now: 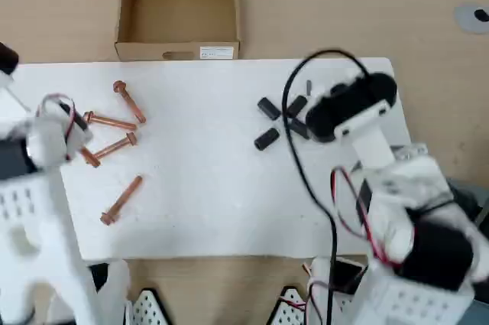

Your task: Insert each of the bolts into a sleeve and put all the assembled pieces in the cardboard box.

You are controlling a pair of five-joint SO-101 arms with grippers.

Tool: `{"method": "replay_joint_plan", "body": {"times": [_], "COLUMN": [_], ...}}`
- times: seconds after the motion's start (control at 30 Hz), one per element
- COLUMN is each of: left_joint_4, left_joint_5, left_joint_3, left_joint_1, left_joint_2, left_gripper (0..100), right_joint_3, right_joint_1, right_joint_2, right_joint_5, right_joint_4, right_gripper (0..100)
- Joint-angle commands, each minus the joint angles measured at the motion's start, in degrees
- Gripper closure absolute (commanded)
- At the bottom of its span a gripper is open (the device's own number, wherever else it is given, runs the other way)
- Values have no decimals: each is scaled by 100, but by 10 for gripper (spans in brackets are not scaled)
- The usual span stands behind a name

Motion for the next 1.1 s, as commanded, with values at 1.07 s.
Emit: {"method": "replay_joint_plan", "body": {"times": [1.07], "left_joint_4": [-2171], "left_joint_5": [255], "left_joint_3": [4976], "left_joint_1": [2075], "left_joint_2": [-6167], "left_gripper": [997], "right_joint_3": [6246], "right_joint_1": [-3574], "right_joint_2": [-4251], "right_joint_5": [-3771], "right_joint_4": [-4545], "right_gripper": [989]}}
